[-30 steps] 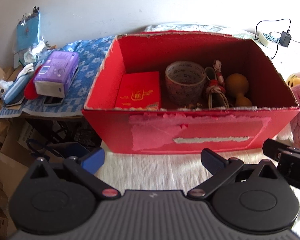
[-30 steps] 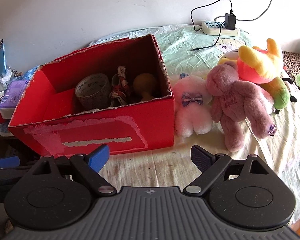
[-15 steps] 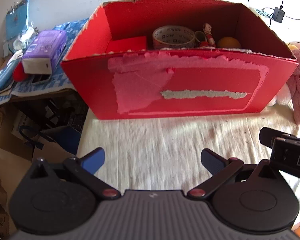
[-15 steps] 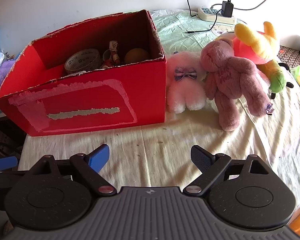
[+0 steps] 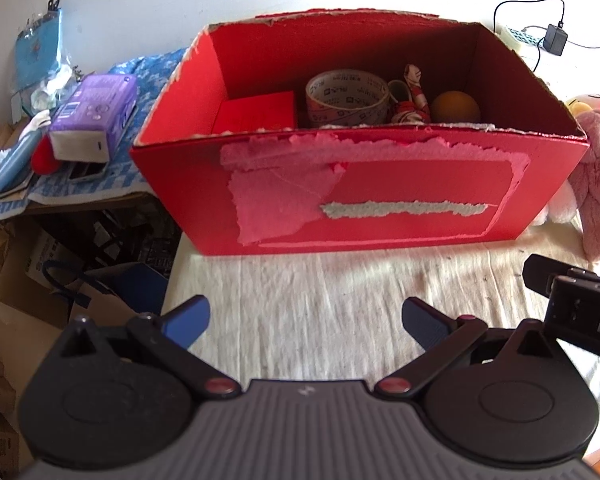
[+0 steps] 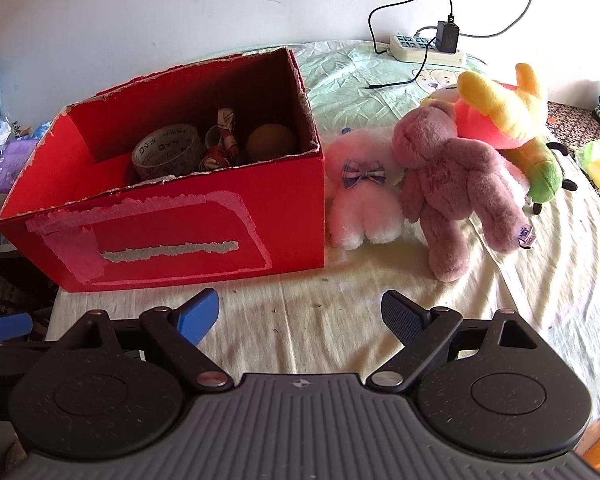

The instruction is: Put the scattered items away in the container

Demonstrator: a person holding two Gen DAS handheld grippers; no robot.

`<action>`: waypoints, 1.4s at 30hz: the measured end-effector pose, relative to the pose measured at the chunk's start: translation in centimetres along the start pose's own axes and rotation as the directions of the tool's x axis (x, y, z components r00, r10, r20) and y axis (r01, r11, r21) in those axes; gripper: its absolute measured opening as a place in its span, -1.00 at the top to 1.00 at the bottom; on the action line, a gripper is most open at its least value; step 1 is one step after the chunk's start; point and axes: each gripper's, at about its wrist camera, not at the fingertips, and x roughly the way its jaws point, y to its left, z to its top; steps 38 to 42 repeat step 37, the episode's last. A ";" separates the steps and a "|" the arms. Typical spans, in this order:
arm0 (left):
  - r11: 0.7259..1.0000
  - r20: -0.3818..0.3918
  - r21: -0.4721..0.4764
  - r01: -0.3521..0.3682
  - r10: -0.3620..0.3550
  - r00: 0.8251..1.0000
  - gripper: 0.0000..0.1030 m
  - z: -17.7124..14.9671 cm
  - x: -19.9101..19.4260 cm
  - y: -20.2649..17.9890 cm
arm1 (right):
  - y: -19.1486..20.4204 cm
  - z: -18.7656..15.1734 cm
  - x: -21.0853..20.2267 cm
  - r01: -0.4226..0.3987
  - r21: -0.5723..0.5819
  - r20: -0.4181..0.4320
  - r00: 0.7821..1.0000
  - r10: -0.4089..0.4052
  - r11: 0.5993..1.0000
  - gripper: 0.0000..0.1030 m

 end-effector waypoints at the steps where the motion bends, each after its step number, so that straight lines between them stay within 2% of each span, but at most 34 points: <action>1: 1.000 0.005 0.001 0.000 0.000 1.000 -0.98 0.0 -0.2 -0.1 | 0.0 0.1 -0.1 0.000 0.002 0.005 1.000 0.000 1.000 -0.76; 16: 0.999 0.095 -0.049 -0.013 0.018 0.995 -0.98 2.1 -2.6 1.3 | 0.8 1.7 -2.2 -0.025 -0.026 0.087 0.996 0.027 0.999 -0.76; 29: 0.998 0.172 -0.054 -0.023 0.032 0.985 -0.98 3.8 -4.6 1.4 | 0.3 3.7 -3.9 -0.045 0.007 0.162 0.986 0.044 0.999 -0.76; 42: 0.999 0.180 -0.047 -0.017 0.025 0.983 -0.98 4.4 -4.8 0.9 | -0.2 3.8 -4.0 -0.041 0.016 0.172 0.984 0.037 0.999 -0.76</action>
